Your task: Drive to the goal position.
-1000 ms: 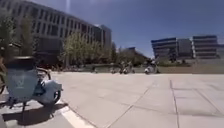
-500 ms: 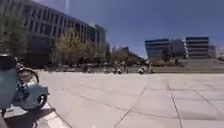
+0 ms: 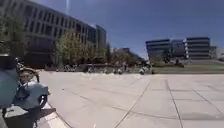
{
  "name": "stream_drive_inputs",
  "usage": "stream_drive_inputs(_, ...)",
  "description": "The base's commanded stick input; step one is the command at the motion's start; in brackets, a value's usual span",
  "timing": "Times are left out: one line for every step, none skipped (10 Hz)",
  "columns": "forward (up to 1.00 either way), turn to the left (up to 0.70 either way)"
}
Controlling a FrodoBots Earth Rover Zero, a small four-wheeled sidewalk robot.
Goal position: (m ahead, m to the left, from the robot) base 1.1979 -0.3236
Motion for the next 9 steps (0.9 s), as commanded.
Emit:
stream_drive_inputs(0.70, -0.33)
stream_drive_inputs(0.70, -0.33)
stream_drive_inputs(0.70, -0.33)
stream_drive_inputs(0.70, -0.32)
stream_drive_inputs(0.70, -0.31)
stream_drive_inputs(0.70, -0.31)
stream_drive_inputs(0.70, -0.31)
stream_drive_inputs(0.70, -0.30)
stream_drive_inputs(0.70, -0.30)
